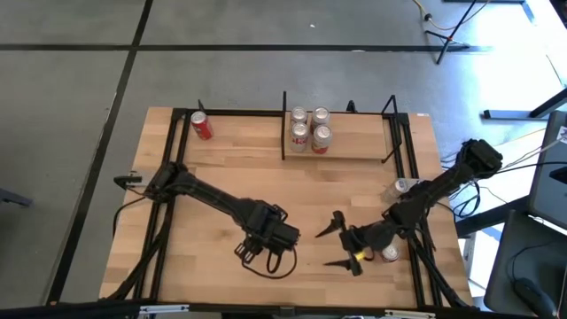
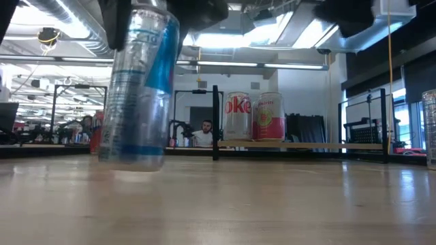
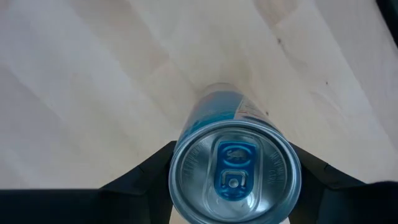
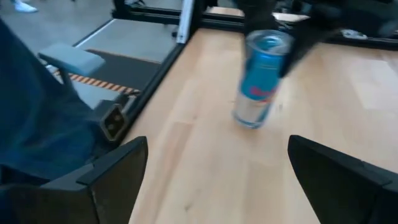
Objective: Place canned beverage on shelf
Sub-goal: Put the bottom blue soda can on the shelf
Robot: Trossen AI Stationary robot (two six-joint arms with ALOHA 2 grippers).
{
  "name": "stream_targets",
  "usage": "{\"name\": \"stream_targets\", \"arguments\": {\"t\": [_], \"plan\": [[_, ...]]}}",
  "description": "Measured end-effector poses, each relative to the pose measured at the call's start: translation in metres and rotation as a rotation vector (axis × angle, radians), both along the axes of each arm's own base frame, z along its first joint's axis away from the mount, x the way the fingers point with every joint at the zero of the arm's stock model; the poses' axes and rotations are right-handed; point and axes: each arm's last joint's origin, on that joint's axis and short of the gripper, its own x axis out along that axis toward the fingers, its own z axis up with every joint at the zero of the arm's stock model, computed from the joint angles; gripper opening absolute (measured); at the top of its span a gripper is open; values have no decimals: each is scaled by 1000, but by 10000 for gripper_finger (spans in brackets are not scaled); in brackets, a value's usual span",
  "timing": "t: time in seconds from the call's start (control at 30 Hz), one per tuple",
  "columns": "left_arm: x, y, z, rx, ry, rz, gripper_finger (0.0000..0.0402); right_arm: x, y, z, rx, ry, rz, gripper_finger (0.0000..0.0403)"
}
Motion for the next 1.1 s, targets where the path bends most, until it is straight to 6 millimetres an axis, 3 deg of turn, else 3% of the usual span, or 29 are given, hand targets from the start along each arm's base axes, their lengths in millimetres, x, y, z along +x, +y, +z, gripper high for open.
{"name": "stream_targets", "arguments": {"t": [0.37, 0.77, 1.1], "plan": [[0, -10, -12, -31, -33, -97, 233, 14, -26, -5, -6, 69, -29, 372], [0, -18, -12, -2, -77, -61, 284, 15, -28, -5, -13, 65, -32, 372], [-21, -26, 11, 9, -72, 99, 315, 16, -28, -4, -10, 55, -47, 372]]}}
